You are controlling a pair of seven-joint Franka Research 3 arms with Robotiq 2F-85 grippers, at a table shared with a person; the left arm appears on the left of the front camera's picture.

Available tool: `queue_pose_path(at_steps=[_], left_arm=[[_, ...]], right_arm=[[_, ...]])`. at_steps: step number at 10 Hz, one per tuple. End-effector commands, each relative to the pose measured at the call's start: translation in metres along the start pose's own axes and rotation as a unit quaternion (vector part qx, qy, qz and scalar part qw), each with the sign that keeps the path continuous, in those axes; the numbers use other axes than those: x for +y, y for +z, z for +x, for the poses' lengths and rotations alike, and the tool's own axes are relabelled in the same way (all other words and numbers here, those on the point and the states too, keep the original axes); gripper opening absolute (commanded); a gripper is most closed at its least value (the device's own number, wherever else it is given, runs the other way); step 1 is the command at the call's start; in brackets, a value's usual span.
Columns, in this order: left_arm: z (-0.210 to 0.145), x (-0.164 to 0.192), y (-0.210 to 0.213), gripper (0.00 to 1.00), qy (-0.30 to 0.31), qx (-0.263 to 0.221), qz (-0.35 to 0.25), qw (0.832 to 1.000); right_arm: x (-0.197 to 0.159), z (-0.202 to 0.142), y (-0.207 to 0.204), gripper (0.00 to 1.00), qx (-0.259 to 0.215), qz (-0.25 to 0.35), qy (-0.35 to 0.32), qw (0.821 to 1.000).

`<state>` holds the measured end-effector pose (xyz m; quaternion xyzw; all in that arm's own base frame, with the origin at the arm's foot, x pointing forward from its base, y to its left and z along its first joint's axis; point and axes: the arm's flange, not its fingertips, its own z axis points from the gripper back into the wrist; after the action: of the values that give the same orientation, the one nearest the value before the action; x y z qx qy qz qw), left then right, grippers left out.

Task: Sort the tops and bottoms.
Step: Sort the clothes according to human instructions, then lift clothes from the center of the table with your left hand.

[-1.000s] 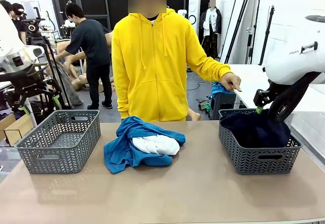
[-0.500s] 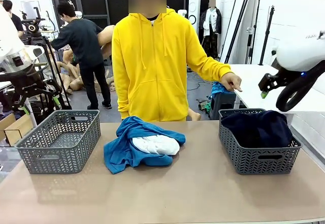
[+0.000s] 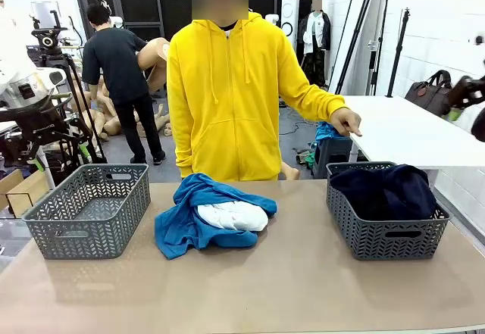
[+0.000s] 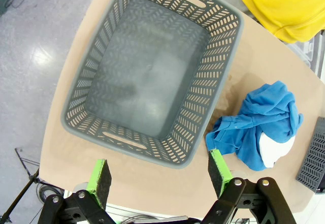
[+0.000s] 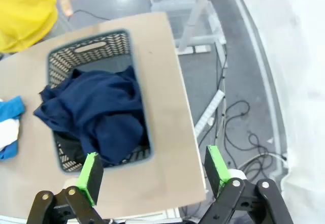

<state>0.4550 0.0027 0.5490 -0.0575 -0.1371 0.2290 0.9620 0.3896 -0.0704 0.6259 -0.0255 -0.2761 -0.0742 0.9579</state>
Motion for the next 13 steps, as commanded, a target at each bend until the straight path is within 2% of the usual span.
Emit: queue_pose_path(at_steps=[1, 8, 9, 11, 13], left_arm=[[-0.001, 0.001, 0.001, 1.00, 0.006, 0.004, -0.004, 1.000], [0.000, 0.000, 0.000, 1.00, 0.000, 0.000, 0.000, 1.000], [-0.007, -0.017, 0.011, 1.00, -0.025, -0.007, -0.025, 0.999], [-0.021, -0.080, 0.003, 1.00, -0.094, -0.003, -0.048, 0.994], [-0.035, -0.146, -0.012, 1.00, -0.165, 0.021, -0.063, 0.984]], right_arm=[[0.019, 0.002, -0.007, 1.00, 0.002, 0.007, 0.017, 1.000], [0.019, 0.002, -0.007, 1.00, 0.002, 0.007, 0.017, 1.000], [0.018, 0.001, -0.005, 1.00, 0.005, 0.005, 0.020, 1.000], [-0.042, -0.001, 0.004, 1.00, -0.004, -0.009, -0.050, 0.999], [-0.084, -0.015, 0.003, 1.00, -0.002, -0.017, -0.096, 0.995]])
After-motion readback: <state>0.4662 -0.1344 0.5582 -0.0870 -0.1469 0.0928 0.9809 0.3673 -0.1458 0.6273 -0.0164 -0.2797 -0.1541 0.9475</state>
